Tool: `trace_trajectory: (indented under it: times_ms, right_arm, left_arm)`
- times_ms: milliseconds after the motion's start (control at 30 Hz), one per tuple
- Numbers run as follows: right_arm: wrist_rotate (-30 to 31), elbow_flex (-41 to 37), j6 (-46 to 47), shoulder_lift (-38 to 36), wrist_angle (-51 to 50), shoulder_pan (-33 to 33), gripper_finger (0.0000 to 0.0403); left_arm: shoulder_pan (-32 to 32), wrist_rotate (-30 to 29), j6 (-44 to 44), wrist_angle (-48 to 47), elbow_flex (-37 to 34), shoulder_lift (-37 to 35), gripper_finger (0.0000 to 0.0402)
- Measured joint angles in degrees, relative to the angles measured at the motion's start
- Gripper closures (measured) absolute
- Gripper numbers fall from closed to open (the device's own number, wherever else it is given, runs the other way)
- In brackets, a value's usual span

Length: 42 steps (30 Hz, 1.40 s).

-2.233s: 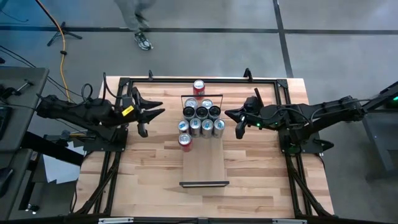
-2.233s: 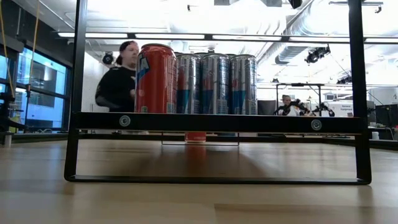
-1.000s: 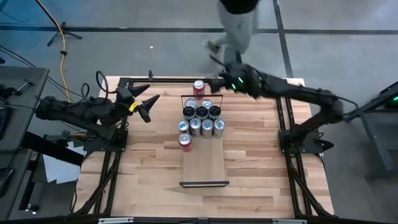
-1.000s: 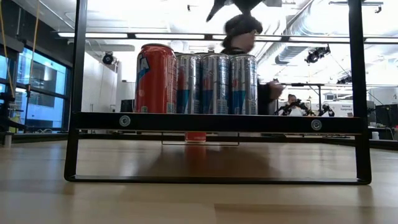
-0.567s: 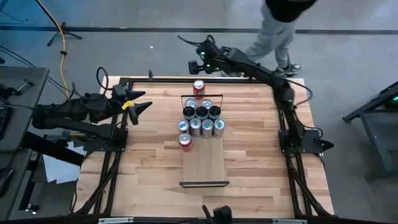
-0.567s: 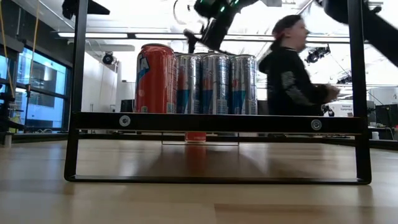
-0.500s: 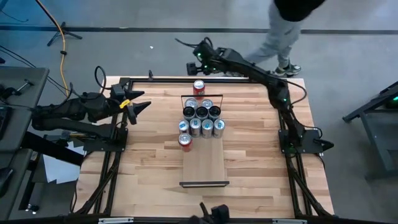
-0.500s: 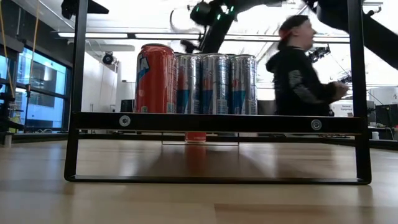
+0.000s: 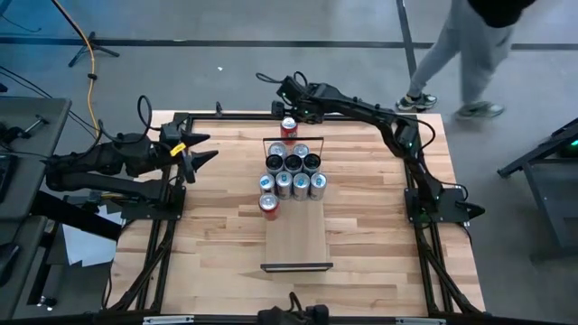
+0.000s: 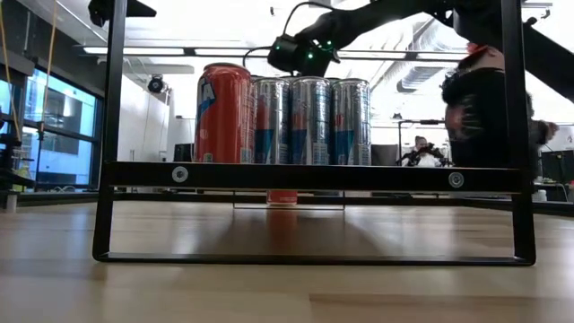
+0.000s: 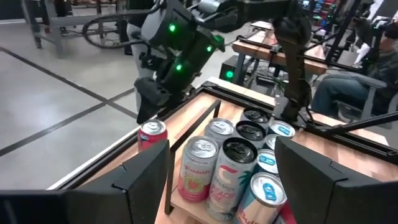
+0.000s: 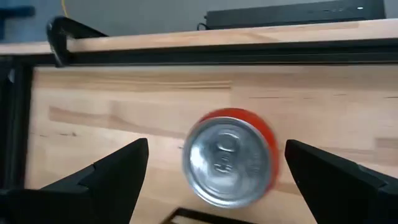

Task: Place canned beverage on shelf
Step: Put the red soda can on the shelf aligned with the other red soda can

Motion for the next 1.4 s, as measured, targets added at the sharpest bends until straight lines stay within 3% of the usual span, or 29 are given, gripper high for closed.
trace_trajectory:
  times_ms: [633, 833, 967, 1133, 1400]
  right_arm:
    - [6.0, -0.07, 6.09, 6.69, 1.55, 1.8, 0.0041]
    - [7.23, 0.0, 7.29, 6.55, -0.63, 1.8, 0.01]
    - [6.78, 0.0, 4.6, 6.13, -1.28, 1.8, 0.0105]
    - [6.31, -0.13, -2.11, 2.64, -2.85, 1.72, 0.0105]
    - [9.21, -0.05, -13.09, -10.07, -9.17, 1.01, 0.0105]
  left_arm:
    - [-0.02, 2.98, -0.62, -1.75, 0.0, 0.0, 0.0147]
    - [-0.02, 2.96, -0.93, -1.75, -0.02, 0.0, 0.0147]
    - [-0.02, 2.75, -0.83, -1.75, -0.01, 0.0, 0.0147]
    - [-0.02, 2.49, -0.49, -1.73, -0.02, 0.0, 0.0147]
    - [-0.06, -0.9, -0.48, -1.62, -0.02, 0.12, 0.0147]
